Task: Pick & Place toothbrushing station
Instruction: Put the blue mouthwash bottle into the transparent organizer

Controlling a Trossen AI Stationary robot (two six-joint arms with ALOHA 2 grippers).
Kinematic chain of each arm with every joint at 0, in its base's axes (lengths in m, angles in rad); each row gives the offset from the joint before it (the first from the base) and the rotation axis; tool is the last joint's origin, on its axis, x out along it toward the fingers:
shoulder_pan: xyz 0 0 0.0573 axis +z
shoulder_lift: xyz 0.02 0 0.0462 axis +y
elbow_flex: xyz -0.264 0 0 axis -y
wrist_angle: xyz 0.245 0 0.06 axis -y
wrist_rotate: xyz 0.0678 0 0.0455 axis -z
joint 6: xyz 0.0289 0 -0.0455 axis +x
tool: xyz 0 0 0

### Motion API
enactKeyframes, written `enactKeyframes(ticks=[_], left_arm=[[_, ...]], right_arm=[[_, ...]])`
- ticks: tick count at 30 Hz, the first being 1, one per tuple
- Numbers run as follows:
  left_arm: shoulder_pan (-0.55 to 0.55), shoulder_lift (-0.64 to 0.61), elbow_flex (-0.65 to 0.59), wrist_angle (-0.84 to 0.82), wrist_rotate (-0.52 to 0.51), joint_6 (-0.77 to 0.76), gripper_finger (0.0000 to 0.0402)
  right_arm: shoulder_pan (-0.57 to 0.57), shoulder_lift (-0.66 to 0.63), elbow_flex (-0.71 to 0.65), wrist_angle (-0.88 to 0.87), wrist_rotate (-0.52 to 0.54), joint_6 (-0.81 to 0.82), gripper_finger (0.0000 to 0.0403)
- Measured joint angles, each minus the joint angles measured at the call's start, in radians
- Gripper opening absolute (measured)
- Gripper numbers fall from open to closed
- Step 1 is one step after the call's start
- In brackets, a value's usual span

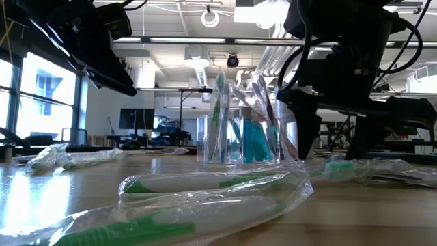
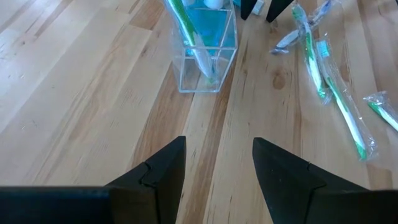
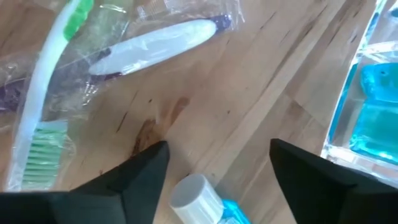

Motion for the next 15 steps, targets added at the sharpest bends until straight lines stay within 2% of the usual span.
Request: enactKeyframes(ticks=[4, 10, 15], left_arm=[[0.000, 0.000, 0.000, -0.002, 0.000, 0.000, 0.0180], [0.000, 0.000, -0.011, 0.004, -0.001, 0.000, 0.0180], [0.000, 0.000, -0.043, 0.012, -0.005, -0.008, 0.0180]], right_arm=[[0.000, -0.005, 0.000, -0.019, -0.017, 0.006, 0.0297], [0.001, -0.005, 0.000, -0.047, -0.122, 0.020, 0.0297], [0.002, -0.006, -0.001, -0.044, -0.107, 0.172, 0.0294]])
